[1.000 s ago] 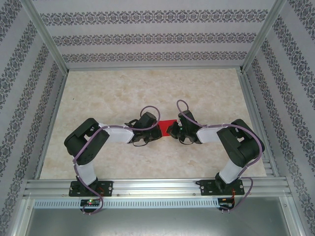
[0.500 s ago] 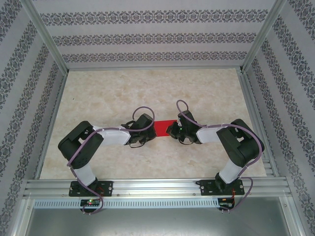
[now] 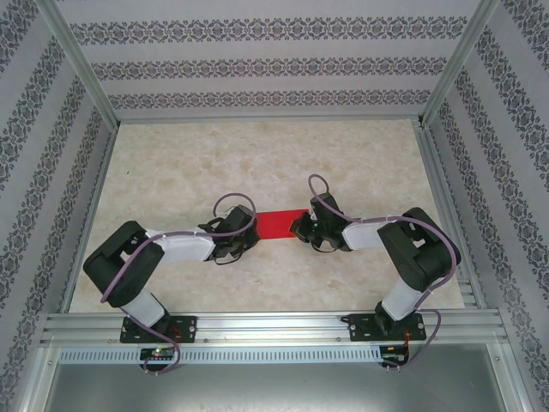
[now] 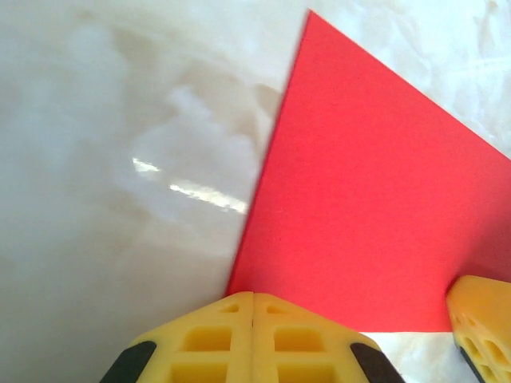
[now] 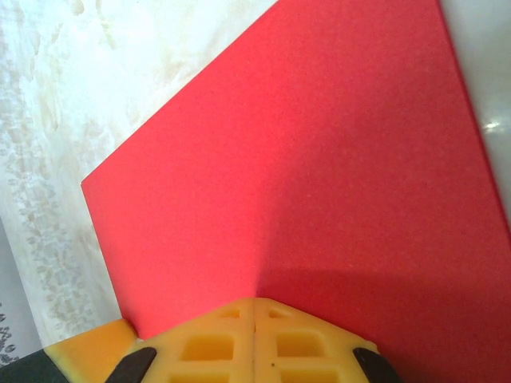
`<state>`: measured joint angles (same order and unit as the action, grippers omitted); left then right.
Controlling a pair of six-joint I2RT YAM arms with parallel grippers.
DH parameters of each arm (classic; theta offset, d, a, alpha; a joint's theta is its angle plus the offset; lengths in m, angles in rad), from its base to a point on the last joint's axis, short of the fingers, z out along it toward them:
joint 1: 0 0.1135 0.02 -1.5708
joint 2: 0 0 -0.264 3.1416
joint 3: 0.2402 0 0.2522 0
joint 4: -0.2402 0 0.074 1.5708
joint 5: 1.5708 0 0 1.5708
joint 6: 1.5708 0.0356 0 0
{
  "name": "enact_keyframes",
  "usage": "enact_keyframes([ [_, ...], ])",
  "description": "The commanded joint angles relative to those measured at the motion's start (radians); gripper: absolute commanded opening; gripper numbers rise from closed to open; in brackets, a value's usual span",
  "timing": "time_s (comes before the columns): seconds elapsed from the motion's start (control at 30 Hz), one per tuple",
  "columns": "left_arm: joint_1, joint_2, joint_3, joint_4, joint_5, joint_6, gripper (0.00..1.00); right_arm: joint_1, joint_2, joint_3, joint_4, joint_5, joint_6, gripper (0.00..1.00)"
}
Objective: Fold a paper plane with a square sheet of paper (pick it up from the middle)
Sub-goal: First fold in half a square sheet of paper at the center of the table.
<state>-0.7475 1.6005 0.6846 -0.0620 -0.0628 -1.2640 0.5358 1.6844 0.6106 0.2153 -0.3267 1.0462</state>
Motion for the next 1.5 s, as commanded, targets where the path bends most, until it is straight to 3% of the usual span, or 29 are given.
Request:
enact_keyframes([
  [0.0,0.029,-0.022,-0.02,-0.18,-0.1,-0.01,0.0,-0.025,0.049,-0.055,-0.159,0.107,0.0,0.01],
  [0.33,0.039,-0.118,0.105,-0.108,0.012,0.21,0.0,-0.015,0.003,0.039,-0.173,0.061,-0.078,0.02],
  [0.67,0.039,0.053,0.117,0.081,0.183,0.172,0.0,-0.001,0.011,0.064,-0.171,0.047,-0.086,0.02],
  [1.13,0.039,0.123,0.096,-0.003,0.118,0.165,0.0,0.034,-0.043,0.107,-0.159,0.02,-0.126,0.03],
  [1.47,0.04,0.116,0.094,-0.054,0.1,0.148,0.0,0.125,0.069,0.185,-0.118,0.007,-0.076,0.03],
])
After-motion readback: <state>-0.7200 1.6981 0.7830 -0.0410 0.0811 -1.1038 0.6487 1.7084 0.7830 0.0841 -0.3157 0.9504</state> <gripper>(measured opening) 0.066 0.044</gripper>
